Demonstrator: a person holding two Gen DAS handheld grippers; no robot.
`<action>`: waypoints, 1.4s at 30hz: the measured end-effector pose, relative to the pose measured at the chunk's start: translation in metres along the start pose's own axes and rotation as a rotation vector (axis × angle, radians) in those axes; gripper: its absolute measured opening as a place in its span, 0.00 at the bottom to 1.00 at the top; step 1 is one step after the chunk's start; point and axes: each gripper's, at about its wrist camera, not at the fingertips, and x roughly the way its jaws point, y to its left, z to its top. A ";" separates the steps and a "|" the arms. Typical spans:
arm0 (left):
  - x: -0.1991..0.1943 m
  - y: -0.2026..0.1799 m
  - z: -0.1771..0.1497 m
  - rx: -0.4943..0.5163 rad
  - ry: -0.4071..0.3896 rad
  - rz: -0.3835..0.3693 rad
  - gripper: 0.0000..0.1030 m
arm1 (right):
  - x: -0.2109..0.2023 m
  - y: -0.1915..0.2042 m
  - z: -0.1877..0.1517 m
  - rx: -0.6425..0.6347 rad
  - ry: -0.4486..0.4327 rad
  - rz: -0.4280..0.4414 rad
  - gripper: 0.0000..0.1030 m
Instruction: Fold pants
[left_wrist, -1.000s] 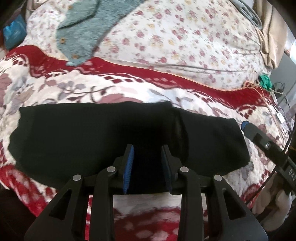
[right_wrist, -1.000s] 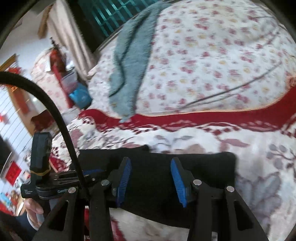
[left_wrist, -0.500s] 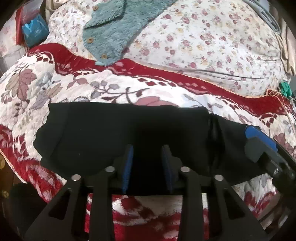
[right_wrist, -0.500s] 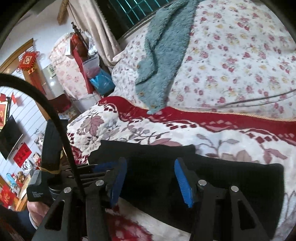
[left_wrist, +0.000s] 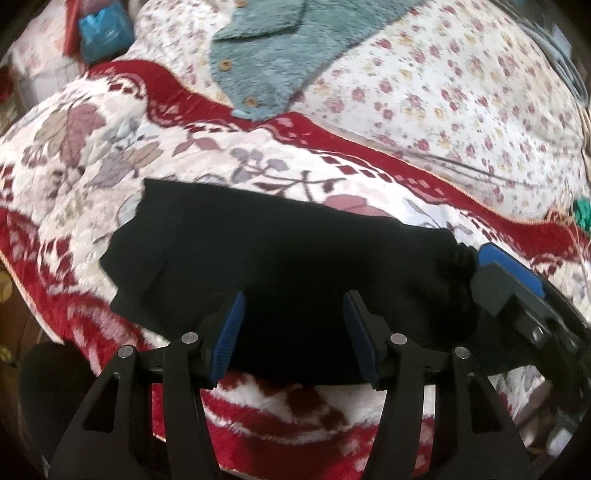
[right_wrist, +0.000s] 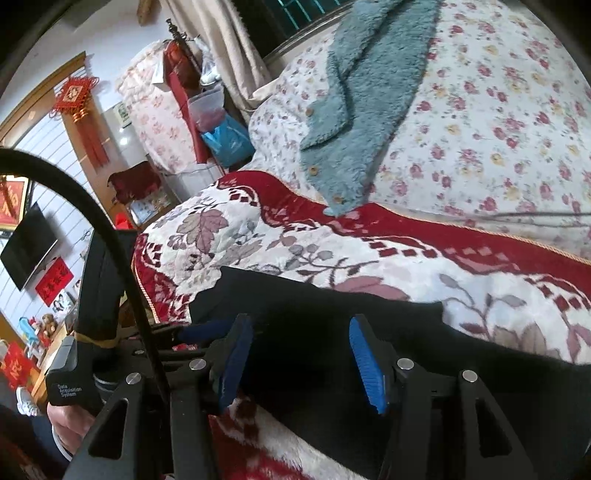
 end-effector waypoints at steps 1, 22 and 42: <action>-0.002 0.006 -0.001 -0.020 -0.002 -0.007 0.54 | 0.005 0.000 0.002 0.000 0.006 0.006 0.51; -0.011 0.107 -0.034 -0.343 0.001 -0.042 0.54 | 0.085 0.022 0.023 -0.084 0.105 0.074 0.55; 0.010 0.116 -0.040 -0.458 0.013 -0.247 0.55 | 0.172 0.052 0.065 -0.275 0.283 0.227 0.63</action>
